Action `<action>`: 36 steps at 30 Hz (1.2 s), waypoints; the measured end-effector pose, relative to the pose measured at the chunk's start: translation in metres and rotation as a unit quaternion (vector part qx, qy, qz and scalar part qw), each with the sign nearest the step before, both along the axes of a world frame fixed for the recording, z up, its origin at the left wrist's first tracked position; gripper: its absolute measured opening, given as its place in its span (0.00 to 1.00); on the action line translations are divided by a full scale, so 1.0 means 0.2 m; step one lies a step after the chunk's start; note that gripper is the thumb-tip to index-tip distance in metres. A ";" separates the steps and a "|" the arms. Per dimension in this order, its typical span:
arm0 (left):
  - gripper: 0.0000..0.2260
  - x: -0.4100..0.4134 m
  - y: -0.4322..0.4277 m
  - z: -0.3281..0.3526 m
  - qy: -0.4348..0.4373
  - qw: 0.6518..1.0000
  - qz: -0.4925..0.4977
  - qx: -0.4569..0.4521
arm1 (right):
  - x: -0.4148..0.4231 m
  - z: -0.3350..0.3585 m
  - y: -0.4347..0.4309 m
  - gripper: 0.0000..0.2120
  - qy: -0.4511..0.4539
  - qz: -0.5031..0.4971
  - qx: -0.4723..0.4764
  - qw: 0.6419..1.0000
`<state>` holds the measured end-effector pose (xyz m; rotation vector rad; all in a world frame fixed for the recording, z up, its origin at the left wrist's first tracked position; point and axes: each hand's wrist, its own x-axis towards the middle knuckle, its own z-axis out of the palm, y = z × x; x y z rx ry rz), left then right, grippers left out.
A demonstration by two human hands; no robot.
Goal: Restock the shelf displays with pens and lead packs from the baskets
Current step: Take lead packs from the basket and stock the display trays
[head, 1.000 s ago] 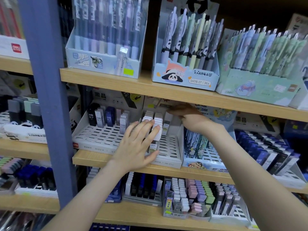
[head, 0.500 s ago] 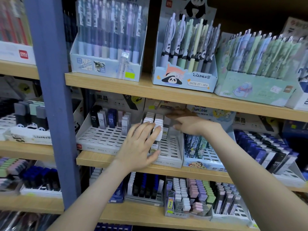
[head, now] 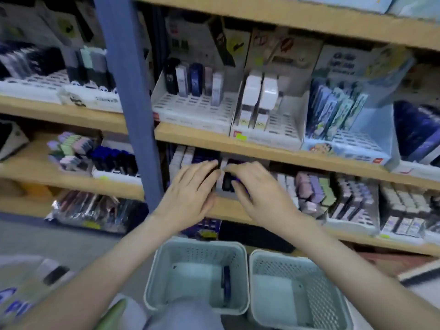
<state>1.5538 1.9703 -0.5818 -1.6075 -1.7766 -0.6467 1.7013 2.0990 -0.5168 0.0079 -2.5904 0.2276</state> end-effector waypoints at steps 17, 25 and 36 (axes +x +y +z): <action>0.14 -0.15 -0.63 -1.48 -0.166 0.948 0.015 -0.271 | -0.04 -2.10 -0.03 0.30 -0.646 0.082 0.305 0.695; 0.15 -0.16 -0.61 -1.58 -0.186 0.939 -0.049 -0.285 | -0.11 -2.33 -0.03 0.33 -0.614 0.206 0.411 0.642; 0.15 -0.19 -0.62 -1.59 -0.215 0.931 -0.086 -0.283 | -0.11 -2.30 0.02 0.27 -0.621 0.196 0.353 0.672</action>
